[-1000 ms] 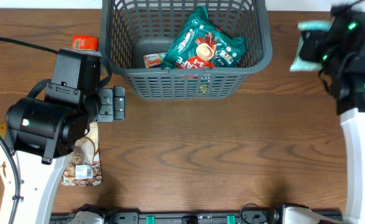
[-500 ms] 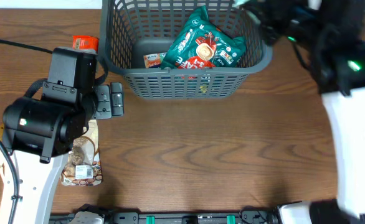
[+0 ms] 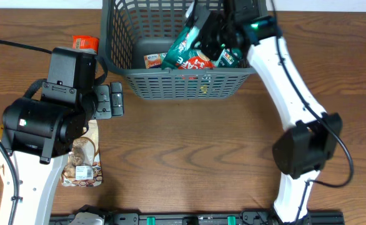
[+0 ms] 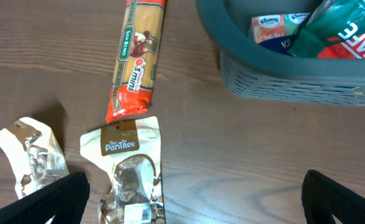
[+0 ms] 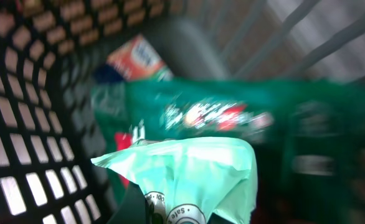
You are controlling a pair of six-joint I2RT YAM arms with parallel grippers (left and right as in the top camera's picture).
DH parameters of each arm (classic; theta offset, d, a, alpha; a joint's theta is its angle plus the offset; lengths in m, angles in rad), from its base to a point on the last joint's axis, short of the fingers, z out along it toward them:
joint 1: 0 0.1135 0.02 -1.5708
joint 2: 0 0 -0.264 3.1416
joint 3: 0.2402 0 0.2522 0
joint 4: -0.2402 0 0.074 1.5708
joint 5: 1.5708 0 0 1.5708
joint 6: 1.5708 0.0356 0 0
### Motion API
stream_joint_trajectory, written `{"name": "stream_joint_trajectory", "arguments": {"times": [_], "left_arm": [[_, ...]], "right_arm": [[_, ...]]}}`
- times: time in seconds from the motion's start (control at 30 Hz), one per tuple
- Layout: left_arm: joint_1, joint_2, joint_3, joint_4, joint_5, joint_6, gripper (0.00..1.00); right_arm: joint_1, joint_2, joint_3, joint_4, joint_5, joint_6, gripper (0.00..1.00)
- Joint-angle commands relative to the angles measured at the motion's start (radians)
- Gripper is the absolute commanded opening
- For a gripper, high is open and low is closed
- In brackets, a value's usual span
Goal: Pack container
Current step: 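Carry the light-blue packet into the basket and release it, then grasp the red spaghetti package with the left gripper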
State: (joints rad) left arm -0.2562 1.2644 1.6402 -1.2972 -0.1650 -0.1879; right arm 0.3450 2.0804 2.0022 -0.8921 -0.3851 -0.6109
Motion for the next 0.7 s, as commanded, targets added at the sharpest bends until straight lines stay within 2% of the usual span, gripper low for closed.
{"name": "stream_joint_trajectory", "arguments": {"times": [0.0,0.03,0.07,0.33,0.53,0.67], "left_arm": [[0.005,0.002,-0.003,0.000,-0.012,-0.017,0.99],[0.005,0.002,-0.003,0.000,-0.012,-0.017,0.99],[0.005,0.002,-0.003,0.000,-0.012,-0.017,0.99],[0.006,-0.007,-0.002,0.001,-0.013,-0.016,0.99],[0.042,-0.028,0.000,0.000,-0.063,-0.016,0.99],[0.110,-0.021,0.008,0.004,-0.064,-0.011,0.99]], "right_arm": [[0.005,0.028,0.038,-0.027,-0.004,-0.014,0.43],[0.005,0.027,0.038,-0.033,-0.004,-0.006,0.81],[0.005,0.023,0.039,-0.034,-0.004,0.009,0.99],[-0.018,-0.130,0.117,0.023,0.003,0.045,0.99],[-0.096,-0.296,0.235,0.117,0.229,0.274,0.99],[-0.184,-0.395,0.246,0.098,0.357,0.380,0.99]]}}
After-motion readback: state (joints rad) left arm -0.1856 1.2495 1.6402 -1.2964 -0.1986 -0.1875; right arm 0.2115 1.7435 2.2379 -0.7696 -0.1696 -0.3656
